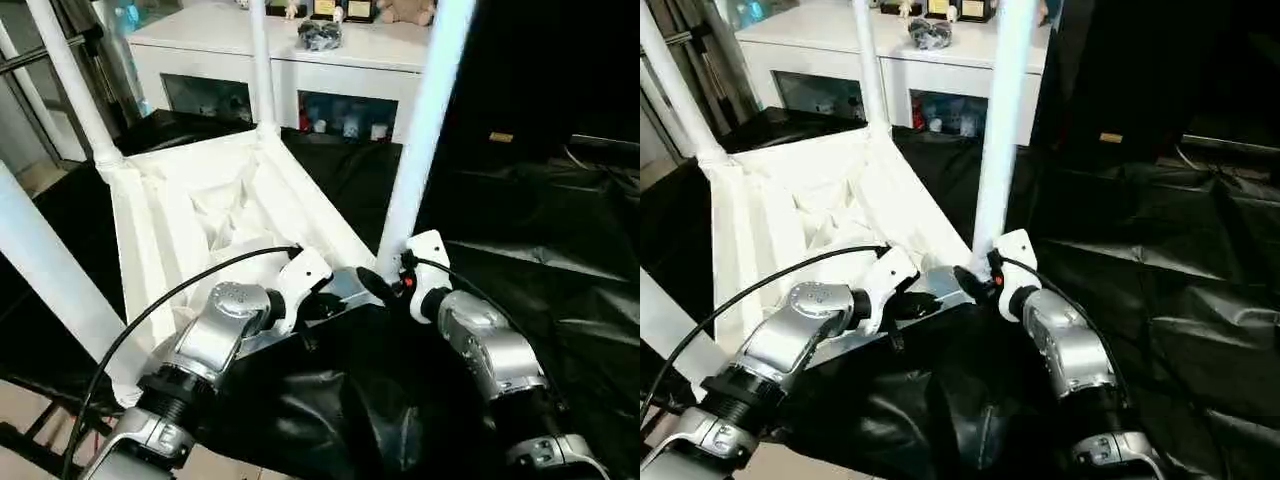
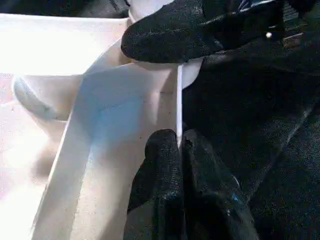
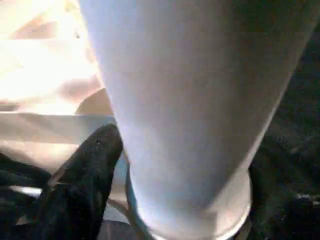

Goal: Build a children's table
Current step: Rotate leg to tighten

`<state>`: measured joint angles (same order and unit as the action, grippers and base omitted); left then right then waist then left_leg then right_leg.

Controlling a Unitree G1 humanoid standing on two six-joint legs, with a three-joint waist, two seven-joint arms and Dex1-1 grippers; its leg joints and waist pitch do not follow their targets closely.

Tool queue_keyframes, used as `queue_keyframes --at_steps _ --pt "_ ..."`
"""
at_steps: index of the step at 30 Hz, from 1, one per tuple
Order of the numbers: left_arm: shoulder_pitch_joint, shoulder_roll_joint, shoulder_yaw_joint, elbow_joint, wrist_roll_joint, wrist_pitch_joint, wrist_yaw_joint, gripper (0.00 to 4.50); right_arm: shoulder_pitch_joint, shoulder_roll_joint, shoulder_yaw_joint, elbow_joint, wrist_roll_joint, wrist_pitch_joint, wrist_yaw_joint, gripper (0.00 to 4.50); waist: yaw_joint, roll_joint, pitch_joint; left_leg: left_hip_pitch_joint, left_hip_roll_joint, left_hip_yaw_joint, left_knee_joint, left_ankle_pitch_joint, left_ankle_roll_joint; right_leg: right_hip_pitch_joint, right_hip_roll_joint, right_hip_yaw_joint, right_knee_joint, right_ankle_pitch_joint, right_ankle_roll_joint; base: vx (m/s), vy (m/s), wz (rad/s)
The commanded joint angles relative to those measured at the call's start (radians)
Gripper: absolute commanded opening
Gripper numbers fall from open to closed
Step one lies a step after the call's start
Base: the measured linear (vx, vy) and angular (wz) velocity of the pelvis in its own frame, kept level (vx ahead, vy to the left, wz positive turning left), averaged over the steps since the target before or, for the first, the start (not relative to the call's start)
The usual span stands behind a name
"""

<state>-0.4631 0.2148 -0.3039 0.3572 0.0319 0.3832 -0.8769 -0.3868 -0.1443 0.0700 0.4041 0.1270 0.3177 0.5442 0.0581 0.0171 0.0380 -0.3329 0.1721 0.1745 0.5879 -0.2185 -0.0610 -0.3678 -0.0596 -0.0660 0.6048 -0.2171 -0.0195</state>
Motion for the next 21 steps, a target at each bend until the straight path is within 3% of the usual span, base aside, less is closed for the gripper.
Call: queue_keyframes --at_steps 1,2,6,7,8,9,10,11,12,14,18,21 --pt "0.012 -0.008 -0.056 -0.045 -0.06 -0.045 -0.091 0.0 0.024 -0.001 0.099 -0.002 0.04 0.041 0.132 3.93 0.004 -0.009 -0.033 -0.011 0.064 -0.033 -0.089 -0.229 0.029 0.019 -0.102 0.063 -0.102 -0.394 -0.126 0.0 0.0 0.0" --pt "0.014 -0.003 -0.055 -0.047 -0.059 -0.048 -0.097 0.0 0.025 -0.009 0.101 -0.006 0.04 0.039 0.147 3.93 0.002 -0.015 -0.035 -0.013 0.064 -0.03 -0.087 -0.212 0.036 0.022 -0.102 0.064 -0.1 -0.366 -0.133 0.0 0.0 0.0" --pt "0.028 0.051 -0.049 -0.074 -0.086 -0.057 -0.191 0.0 0.039 -0.095 0.121 -0.06 0.062 0.016 0.313 3.93 0.009 -0.015 -0.043 -0.017 0.062 -0.023 -0.073 -0.098 0.07 0.031 -0.1 0.065 -0.075 -0.16 -0.193 0.033 -0.006 0.02" --pt "0.03 0.056 -0.048 -0.076 -0.09 -0.058 -0.203 0.0 0.04 -0.103 0.122 -0.066 0.068 0.016 0.332 3.93 0.013 -0.015 -0.054 -0.018 0.061 -0.02 -0.062 -0.006 0.105 0.034 -0.096 0.064 -0.052 0.018 -0.227 0.071 -0.01 0.04" --pt "0.032 0.069 -0.049 -0.08 -0.095 -0.064 -0.227 0.0 0.045 -0.121 0.125 -0.085 0.08 0.017 0.371 3.93 0.013 -0.015 -0.057 -0.019 0.06 -0.02 -0.058 0.028 0.12 0.035 -0.094 0.063 -0.044 0.082 -0.238 0.065 -0.008 0.04" --pt "0.035 0.083 -0.05 -0.083 -0.098 -0.071 -0.253 0.0 0.051 -0.14 0.13 -0.105 0.092 0.019 0.417 3.93 0.016 -0.016 -0.065 -0.022 0.057 -0.02 -0.047 0.1 0.159 0.038 -0.091 0.06 -0.028 0.209 -0.257 0.071 -0.002 0.06" --pt "0.036 0.093 -0.051 -0.084 -0.1 -0.076 -0.271 0.0 0.056 -0.155 0.135 -0.118 0.1 0.022 0.45 3.93 0.017 -0.016 -0.064 -0.024 0.056 -0.02 -0.044 0.117 0.178 0.036 -0.089 0.059 -0.025 0.25 -0.267 0.071 -0.002 0.06" --pt "0.038 0.105 -0.052 -0.085 -0.104 -0.08 -0.29 0.0 0.061 -0.173 0.141 -0.133 0.11 0.026 0.487 3.93 0.019 -0.015 -0.061 -0.024 0.059 -0.019 -0.043 0.119 0.203 0.031 -0.09 0.057 -0.025 0.264 -0.278 0.07 0.003 0.05" --pt "0.038 0.117 -0.052 -0.086 -0.11 -0.078 -0.309 0.0 0.065 -0.191 0.15 -0.145 0.118 0.035 0.521 3.93 0.023 -0.015 -0.061 -0.026 0.061 -0.02 -0.043 0.101 0.209 0.035 -0.092 0.055 -0.026 0.234 -0.28 0.0 0.0 0.0" --pt "0.039 0.128 -0.053 -0.088 -0.116 -0.077 -0.326 0.0 0.067 -0.208 0.158 -0.154 0.124 0.041 0.552 3.93 0.03 -0.013 -0.058 -0.025 0.067 -0.02 -0.045 0.074 0.204 0.032 -0.093 0.053 -0.03 0.173 -0.28 0.0 0.0 0.0" --pt "0.041 0.162 -0.053 -0.099 -0.139 -0.073 -0.387 0.0 0.067 -0.252 0.182 -0.163 0.116 0.041 0.619 3.57 0.035 -0.011 -0.048 -0.018 0.07 -0.017 -0.056 -0.036 0.135 0.029 -0.095 0.055 -0.048 -0.016 -0.266 0.0 0.0 0.0" --pt "0.046 0.183 -0.05 -0.111 -0.15 -0.067 -0.424 0.0 0.065 -0.269 0.183 -0.173 0.12 0.049 0.648 3.46 0.032 -0.011 -0.044 -0.015 0.071 -0.018 -0.063 -0.088 0.094 0.029 -0.096 0.058 -0.056 -0.088 -0.25 0.0 0.0 0.0"
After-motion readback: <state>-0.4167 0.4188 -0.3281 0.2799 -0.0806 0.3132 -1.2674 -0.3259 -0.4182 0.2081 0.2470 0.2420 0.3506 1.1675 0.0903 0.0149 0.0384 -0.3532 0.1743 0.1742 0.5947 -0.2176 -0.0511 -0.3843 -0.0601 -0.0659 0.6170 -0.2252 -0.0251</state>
